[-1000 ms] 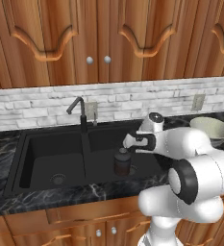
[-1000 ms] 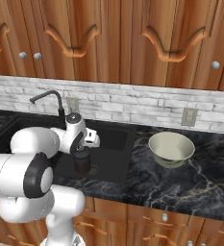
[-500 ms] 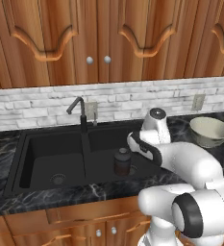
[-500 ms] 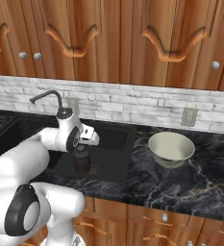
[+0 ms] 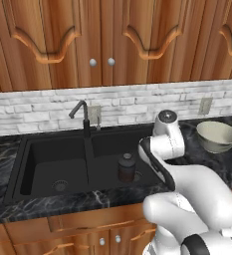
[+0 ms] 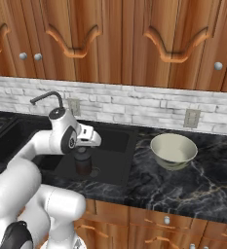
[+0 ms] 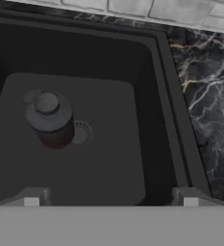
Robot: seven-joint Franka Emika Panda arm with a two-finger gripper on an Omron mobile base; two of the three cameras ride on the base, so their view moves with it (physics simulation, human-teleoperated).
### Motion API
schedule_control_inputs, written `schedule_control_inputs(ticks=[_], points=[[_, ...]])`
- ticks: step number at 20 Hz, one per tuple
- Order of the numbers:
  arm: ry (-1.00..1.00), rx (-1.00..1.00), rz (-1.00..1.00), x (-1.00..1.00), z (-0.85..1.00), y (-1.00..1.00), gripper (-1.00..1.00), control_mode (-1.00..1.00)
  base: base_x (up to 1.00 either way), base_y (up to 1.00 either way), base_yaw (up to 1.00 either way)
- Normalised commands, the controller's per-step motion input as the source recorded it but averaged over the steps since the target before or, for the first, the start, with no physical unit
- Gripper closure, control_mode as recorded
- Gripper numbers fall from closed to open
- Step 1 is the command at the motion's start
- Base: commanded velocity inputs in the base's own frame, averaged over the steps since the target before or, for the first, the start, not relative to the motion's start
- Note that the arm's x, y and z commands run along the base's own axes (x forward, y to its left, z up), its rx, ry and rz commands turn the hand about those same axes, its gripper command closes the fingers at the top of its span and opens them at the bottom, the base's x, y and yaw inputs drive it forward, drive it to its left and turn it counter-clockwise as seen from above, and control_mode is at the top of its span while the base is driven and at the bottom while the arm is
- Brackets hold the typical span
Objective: Place the bowl in the left basin and the jug in the right basin of the sink.
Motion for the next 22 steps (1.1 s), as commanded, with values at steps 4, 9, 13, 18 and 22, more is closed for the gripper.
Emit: schedule_control_inputs(ticks=[4, 9, 13, 18, 22], points=[[0.01, -0.12, 0.00, -0.33, 0.26, -0.16, -1.00, -1.00, 0.00, 0.00, 0.00], [0.06, -0.08, 0.00, -0.27, 0.32, -0.18, -1.00, -1.00, 0.00, 0.00, 0.00], [0.12, -0.06, 0.00, -0.25, 0.37, -0.20, -1.00, -1.00, 0.00, 0.00, 0.00], [0.13, -0.06, 0.00, -0.22, 0.33, -0.24, -1.00, -1.00, 0.00, 0.00, 0.00], [0.08, -0.08, 0.09, -0.23, 0.22, -0.31, -1.00, -1.00, 0.00, 0.00, 0.00]])
